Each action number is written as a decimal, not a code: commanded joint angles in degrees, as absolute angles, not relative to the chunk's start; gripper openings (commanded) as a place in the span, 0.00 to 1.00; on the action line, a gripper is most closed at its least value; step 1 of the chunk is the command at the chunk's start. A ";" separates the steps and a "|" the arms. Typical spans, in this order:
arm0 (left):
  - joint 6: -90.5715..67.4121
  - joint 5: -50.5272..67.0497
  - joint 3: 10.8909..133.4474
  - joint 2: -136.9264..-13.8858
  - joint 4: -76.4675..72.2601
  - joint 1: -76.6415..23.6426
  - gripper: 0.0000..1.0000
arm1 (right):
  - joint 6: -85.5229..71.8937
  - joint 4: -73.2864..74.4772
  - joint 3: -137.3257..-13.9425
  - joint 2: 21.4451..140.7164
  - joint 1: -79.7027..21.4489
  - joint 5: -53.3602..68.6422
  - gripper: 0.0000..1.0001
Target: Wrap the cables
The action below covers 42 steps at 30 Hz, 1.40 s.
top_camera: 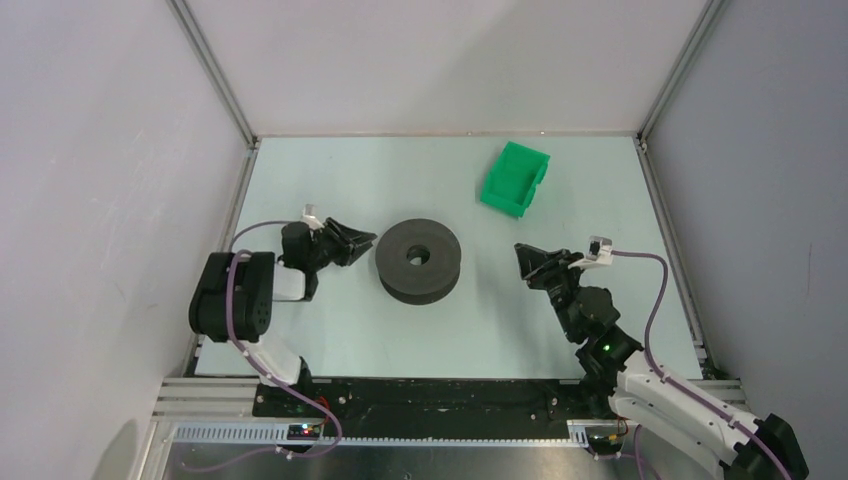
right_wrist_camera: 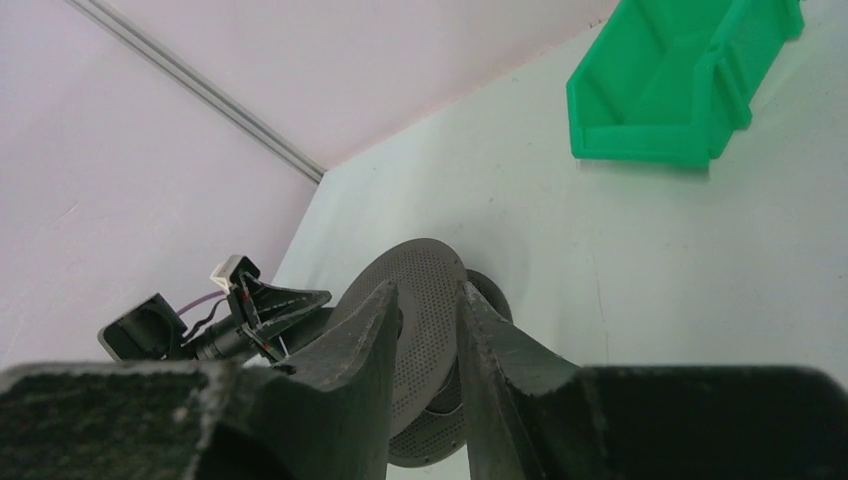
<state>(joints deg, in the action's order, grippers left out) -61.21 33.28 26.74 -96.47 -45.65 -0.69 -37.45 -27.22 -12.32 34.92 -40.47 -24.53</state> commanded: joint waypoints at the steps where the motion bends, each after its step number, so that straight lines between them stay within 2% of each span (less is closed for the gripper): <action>1: -58.57 32.64 24.56 -92.99 -44.76 1.70 0.41 | -36.21 -24.94 -13.58 31.38 -40.33 -25.57 0.32; 7: -56.23 29.90 23.98 -85.95 -39.45 3.30 0.41 | -34.03 -17.28 -15.02 26.51 -40.38 -26.34 0.29; 13: -42.96 22.39 31.95 -66.87 -12.67 3.15 0.42 | -28.68 -1.79 -21.72 24.46 -40.30 -23.95 0.34; 15: -37.81 20.34 36.38 -60.09 -3.32 2.73 0.44 | -26.95 4.57 -24.58 24.06 -40.34 -22.69 0.38; 17: -32.98 18.97 41.08 -54.02 5.16 1.58 0.47 | -25.73 9.72 -27.49 24.06 -40.34 -21.15 0.46; 18: -31.65 18.76 42.25 -50.53 8.91 1.23 0.50 | -24.93 12.65 -29.24 24.23 -40.32 -20.21 0.55; 20: -28.92 18.85 44.56 -45.67 11.73 0.62 0.54 | -24.65 16.52 -31.80 24.78 -40.25 -19.28 0.63; 24: -27.26 23.39 45.44 -37.62 12.53 -1.82 0.69 | -27.00 22.79 -37.58 26.25 -40.39 -19.45 0.75; 25: -27.10 24.85 45.57 -35.31 12.60 -3.03 0.85 | -27.82 23.48 -39.74 26.78 -40.49 -19.48 0.75; 27: -26.72 25.85 45.27 -31.97 12.57 -4.92 0.98 | -28.38 24.45 -42.63 27.41 -40.58 -18.68 0.80; 28: -26.61 26.15 45.00 -30.93 12.53 -5.45 0.99 | -28.56 24.70 -43.55 27.59 -40.59 -18.38 0.91; 30: -25.98 26.30 43.84 -28.17 12.45 -6.62 0.99 | -28.92 25.44 -45.93 28.15 -40.60 -17.58 0.98; 35: -22.64 24.21 39.71 -22.37 12.38 -7.05 1.00 | -27.60 25.03 -47.97 28.18 -40.57 -12.17 0.99; 42: -21.45 26.43 36.93 -19.54 11.83 -7.08 1.00 | -29.19 26.61 -47.99 29.49 -40.60 -12.81 0.99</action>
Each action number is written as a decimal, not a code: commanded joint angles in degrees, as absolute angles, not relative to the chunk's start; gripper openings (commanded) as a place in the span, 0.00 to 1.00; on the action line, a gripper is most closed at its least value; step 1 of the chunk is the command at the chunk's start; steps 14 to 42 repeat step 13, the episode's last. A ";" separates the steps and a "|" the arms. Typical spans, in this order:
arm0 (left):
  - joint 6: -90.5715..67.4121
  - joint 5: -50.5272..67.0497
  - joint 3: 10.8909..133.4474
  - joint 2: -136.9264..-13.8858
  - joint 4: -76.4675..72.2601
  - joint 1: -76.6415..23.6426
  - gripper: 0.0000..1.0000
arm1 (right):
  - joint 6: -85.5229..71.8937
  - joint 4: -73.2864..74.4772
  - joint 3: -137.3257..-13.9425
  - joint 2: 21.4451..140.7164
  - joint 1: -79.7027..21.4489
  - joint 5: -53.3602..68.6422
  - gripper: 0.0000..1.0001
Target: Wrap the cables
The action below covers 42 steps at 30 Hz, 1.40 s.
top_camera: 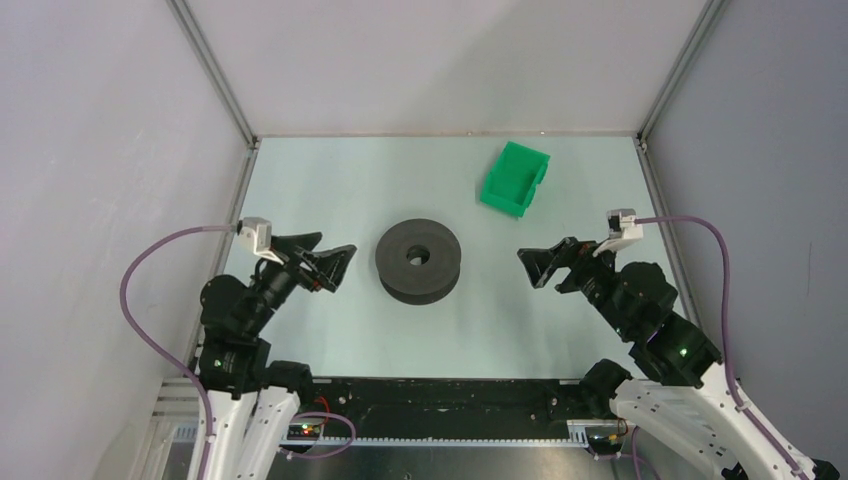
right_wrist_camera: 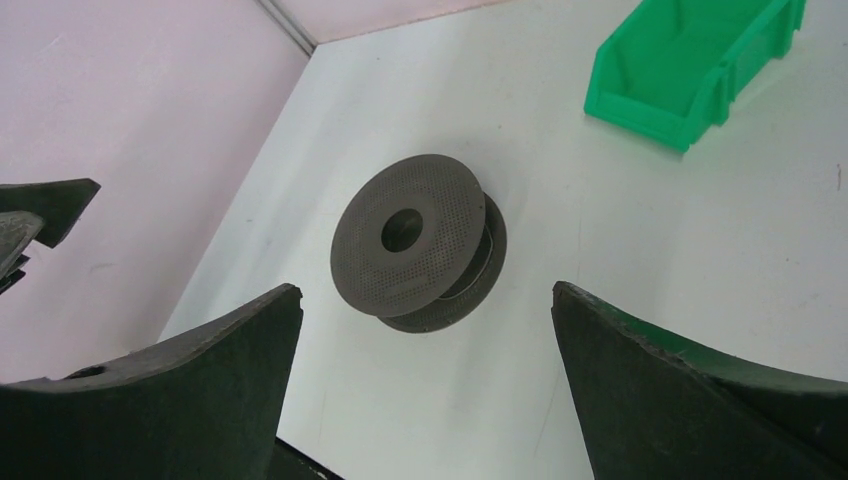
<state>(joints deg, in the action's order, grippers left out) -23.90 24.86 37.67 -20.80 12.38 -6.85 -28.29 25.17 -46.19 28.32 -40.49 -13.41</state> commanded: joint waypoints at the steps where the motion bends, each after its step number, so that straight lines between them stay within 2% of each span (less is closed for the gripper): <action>1: -21.47 26.10 36.83 -19.31 11.76 -7.05 1.00 | -29.45 26.71 -47.99 29.73 -40.65 -13.05 0.99; 42: -21.63 25.94 35.84 -17.05 11.70 -7.01 1.00 | -31.82 22.88 -46.59 31.50 -40.63 -14.24 0.99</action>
